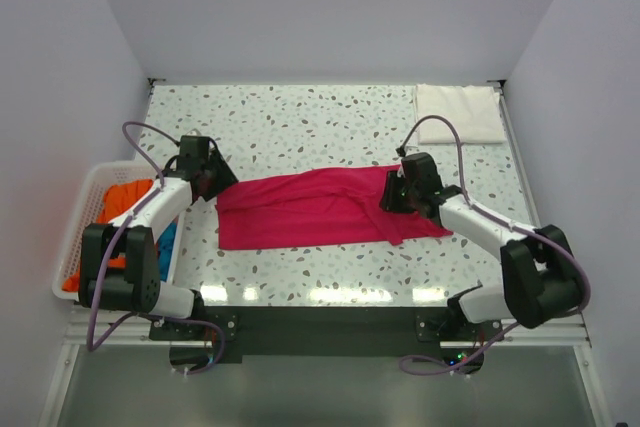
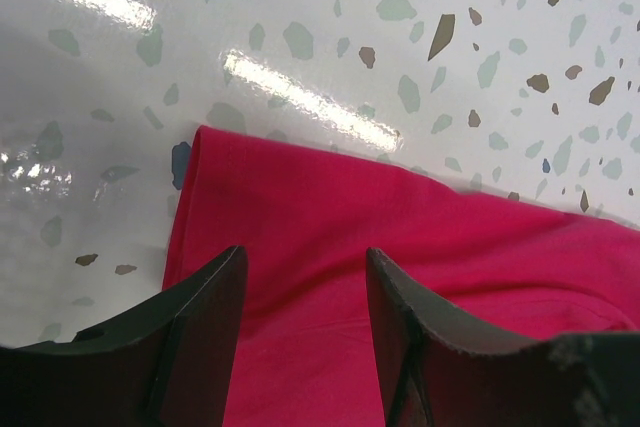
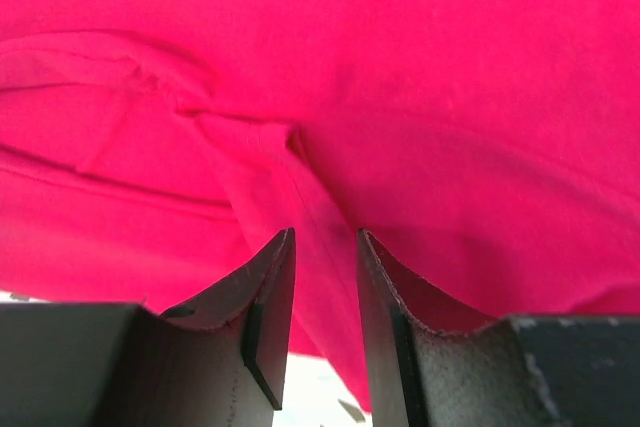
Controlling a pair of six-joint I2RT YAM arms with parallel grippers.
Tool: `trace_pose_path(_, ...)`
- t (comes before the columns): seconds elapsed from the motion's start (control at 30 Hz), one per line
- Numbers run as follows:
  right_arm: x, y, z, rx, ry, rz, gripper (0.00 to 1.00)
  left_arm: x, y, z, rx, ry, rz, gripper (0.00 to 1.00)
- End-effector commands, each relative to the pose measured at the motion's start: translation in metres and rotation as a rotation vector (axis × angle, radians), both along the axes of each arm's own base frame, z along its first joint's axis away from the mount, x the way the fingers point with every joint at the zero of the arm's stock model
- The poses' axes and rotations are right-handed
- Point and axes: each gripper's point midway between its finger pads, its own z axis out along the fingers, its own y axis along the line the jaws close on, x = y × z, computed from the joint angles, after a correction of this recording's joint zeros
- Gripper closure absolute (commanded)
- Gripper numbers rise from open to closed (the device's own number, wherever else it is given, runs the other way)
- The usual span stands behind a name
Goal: Fold and stack the t-shirts
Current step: Fold the tshirt
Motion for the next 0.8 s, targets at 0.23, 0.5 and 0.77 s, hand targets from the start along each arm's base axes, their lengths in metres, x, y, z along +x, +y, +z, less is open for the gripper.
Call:
trace_pose_path(0.23, 0.051, 0.029, 0.012, 0.012, -0.121, 0.054, 0.66, 0.010, 0.000, 0.015, 0.000, -0.059, 0.007, 0.44)
trace_pose_path(0.5, 0.046, 0.044, 0.011, 0.028, -0.112, 0.084, 0.90, 0.011, -0.001, 0.015, -0.004, -0.060, 0.006, 0.44)
trace_pose_path(0.77, -0.002, 0.065, 0.016, 0.055, -0.100, 0.143, 0.99, 0.009, 0.001, 0.013, 0.004, -0.053, 0.009, 0.44)
